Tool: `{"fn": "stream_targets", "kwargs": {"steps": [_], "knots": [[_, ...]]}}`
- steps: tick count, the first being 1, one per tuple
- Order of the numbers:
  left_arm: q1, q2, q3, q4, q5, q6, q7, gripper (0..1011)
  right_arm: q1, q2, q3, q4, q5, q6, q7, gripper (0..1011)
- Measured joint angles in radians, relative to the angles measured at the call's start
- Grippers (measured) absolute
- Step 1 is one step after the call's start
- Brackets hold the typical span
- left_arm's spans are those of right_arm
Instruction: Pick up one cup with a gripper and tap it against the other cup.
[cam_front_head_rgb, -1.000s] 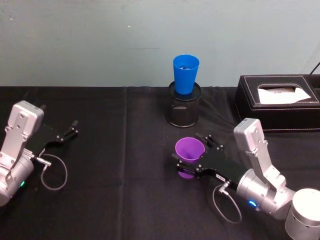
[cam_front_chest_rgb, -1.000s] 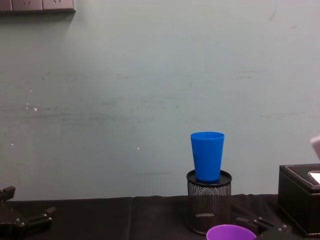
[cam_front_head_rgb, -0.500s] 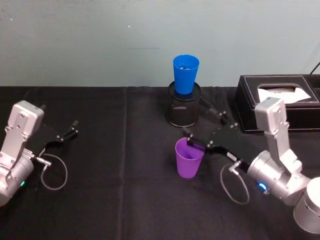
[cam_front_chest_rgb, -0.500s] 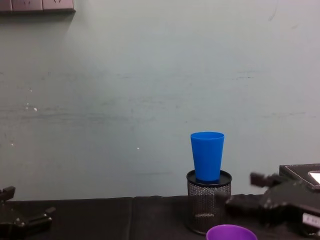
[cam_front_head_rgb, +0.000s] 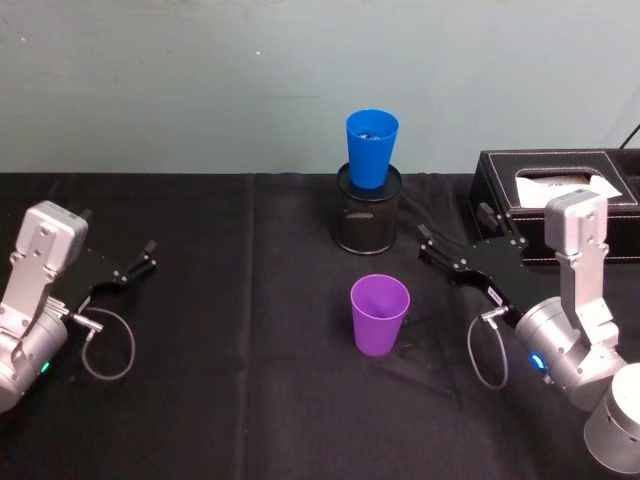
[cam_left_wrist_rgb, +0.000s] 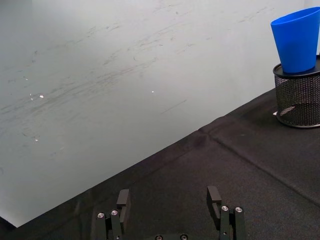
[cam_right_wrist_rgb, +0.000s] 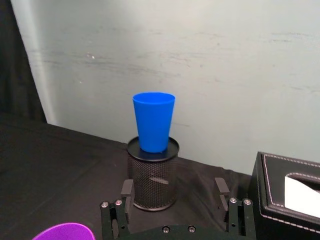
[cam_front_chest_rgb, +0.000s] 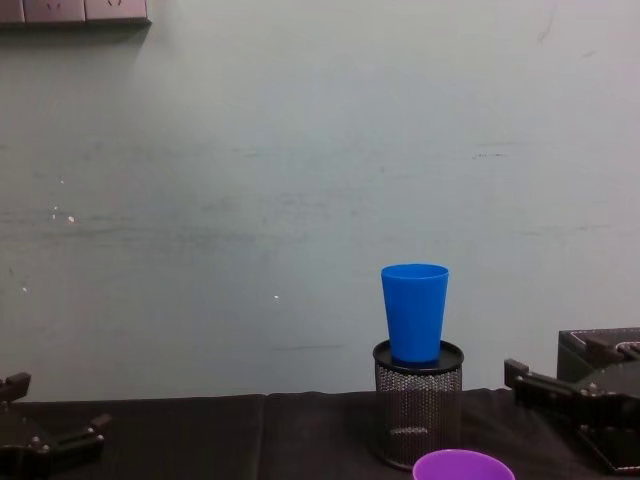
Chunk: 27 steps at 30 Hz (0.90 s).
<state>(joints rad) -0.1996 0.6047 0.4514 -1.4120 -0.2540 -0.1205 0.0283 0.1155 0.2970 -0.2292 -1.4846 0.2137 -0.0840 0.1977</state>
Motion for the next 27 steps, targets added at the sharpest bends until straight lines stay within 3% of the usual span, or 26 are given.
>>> {"fn": "stream_targets", "kwargs": {"steps": [9,27], "knots": [[0.0,0.0,0.0,0.0,0.0,0.0,0.0,1000,0.021,-0.029,0.011,0.073,-0.009,-0.019,0.018,1003],[0.0,0.0,0.0,0.0,0.0,0.0,0.0,1000,0.018,-0.025,0.011,0.059,-0.01,-0.019,0.013,1003]]}}
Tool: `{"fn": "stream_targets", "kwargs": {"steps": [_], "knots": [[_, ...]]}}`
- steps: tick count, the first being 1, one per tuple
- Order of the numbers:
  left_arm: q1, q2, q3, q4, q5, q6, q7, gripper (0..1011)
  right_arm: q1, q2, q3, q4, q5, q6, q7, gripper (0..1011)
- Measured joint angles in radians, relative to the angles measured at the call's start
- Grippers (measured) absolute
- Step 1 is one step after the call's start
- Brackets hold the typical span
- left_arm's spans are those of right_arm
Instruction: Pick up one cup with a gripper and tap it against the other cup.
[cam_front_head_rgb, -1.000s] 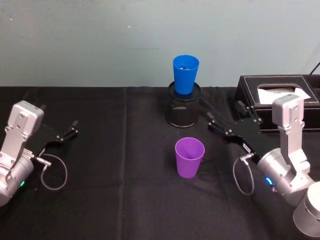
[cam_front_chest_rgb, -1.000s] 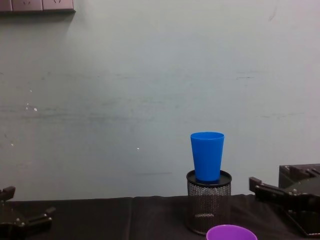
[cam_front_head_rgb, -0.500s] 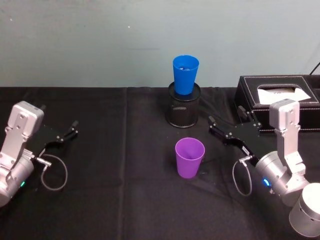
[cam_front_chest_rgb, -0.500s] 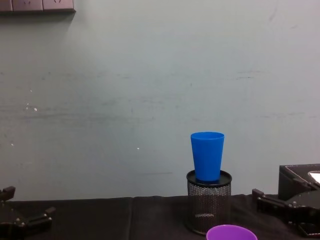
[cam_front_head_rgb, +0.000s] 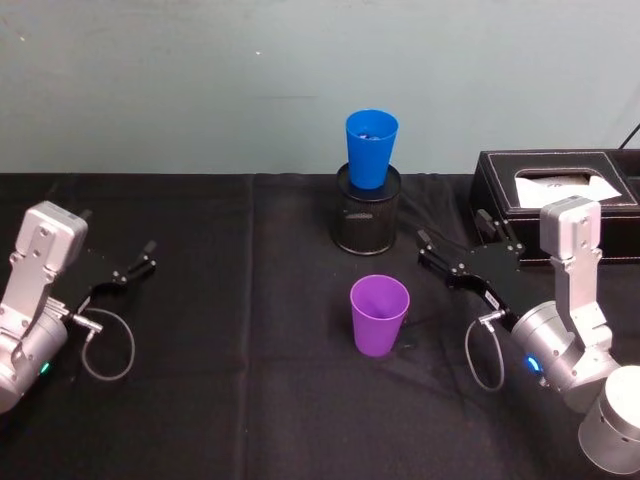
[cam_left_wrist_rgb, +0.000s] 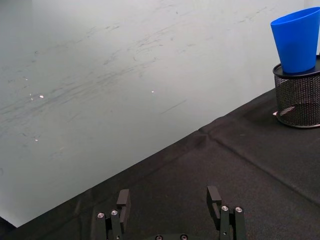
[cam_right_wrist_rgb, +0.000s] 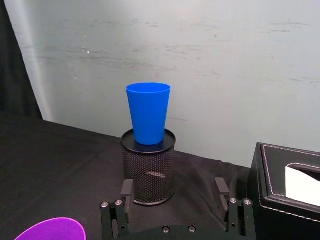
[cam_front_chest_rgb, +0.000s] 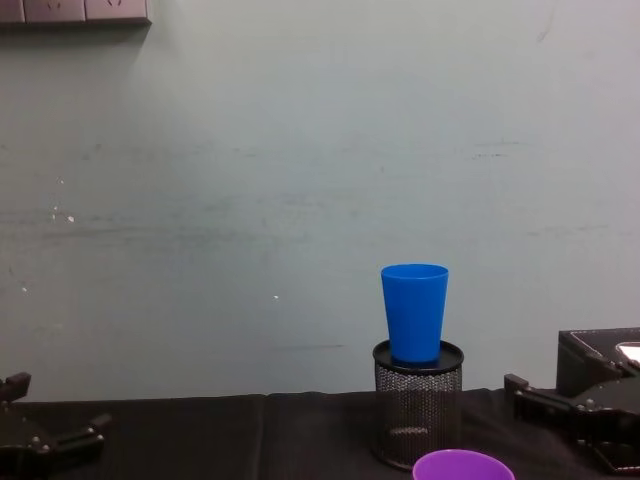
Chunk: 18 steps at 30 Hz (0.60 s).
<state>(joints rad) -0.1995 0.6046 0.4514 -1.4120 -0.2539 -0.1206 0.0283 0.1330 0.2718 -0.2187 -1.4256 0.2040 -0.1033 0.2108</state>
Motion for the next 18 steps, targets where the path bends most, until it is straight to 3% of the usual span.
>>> {"fn": "stream_targets", "kwargs": {"steps": [18], "knots": [[0.0,0.0,0.0,0.0,0.0,0.0,0.0,1000,-0.001,0.001,0.0,-0.003,-0.001,0.001,-0.002,1003]]}}
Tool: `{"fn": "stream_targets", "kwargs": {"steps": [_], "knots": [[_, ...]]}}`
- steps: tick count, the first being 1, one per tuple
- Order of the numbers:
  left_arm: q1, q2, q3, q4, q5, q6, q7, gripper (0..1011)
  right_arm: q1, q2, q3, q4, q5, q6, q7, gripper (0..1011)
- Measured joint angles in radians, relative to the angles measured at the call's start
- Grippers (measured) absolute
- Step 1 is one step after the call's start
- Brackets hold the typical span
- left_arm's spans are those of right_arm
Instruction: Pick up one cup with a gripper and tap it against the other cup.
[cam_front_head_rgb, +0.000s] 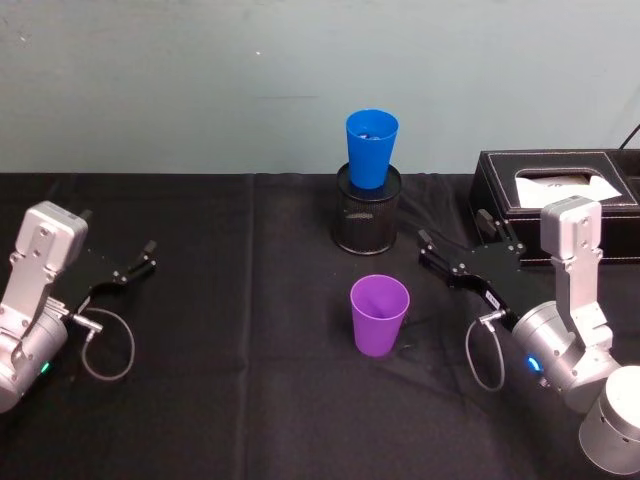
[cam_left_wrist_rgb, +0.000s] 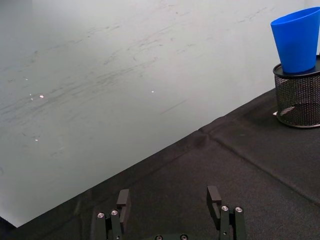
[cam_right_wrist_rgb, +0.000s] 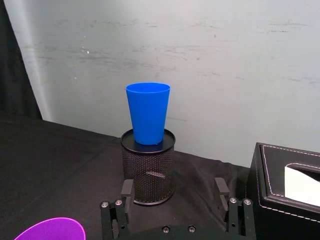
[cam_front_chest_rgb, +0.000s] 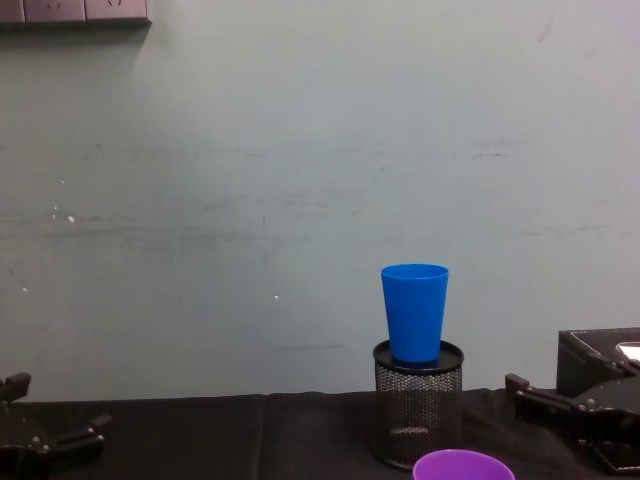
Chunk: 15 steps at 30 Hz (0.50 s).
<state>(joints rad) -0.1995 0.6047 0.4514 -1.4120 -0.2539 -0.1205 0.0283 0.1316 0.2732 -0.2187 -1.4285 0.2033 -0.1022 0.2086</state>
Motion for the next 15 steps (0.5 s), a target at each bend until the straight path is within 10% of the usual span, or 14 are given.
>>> {"fn": "stream_targets", "kwargs": {"steps": [15], "knots": [[0.0,0.0,0.0,0.0,0.0,0.0,0.0,1000,0.0,0.0,0.0,-0.001,0.0,0.001,-0.001,1003]]}}
